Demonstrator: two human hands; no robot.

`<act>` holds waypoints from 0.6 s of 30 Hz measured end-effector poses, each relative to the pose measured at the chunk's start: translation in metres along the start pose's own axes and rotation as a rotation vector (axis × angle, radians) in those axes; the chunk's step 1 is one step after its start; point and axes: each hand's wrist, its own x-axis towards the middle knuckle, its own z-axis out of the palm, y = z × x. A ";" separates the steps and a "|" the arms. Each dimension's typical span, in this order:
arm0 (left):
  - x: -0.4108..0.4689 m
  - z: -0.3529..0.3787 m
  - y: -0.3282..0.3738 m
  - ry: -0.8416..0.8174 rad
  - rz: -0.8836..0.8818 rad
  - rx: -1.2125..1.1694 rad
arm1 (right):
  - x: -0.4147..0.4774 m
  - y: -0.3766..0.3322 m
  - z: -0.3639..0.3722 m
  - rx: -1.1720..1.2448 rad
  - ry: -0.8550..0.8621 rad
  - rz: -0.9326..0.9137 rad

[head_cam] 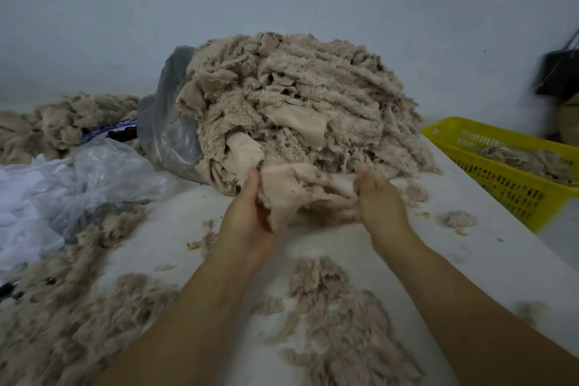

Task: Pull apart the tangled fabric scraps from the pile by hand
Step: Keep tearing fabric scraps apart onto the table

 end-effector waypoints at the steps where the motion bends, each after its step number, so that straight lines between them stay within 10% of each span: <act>1: 0.001 -0.002 0.004 0.005 0.011 -0.046 | 0.005 0.002 -0.008 0.032 0.048 0.047; 18: 0.001 -0.008 0.016 0.079 -0.018 -0.385 | 0.022 0.026 -0.024 -0.518 0.165 -0.178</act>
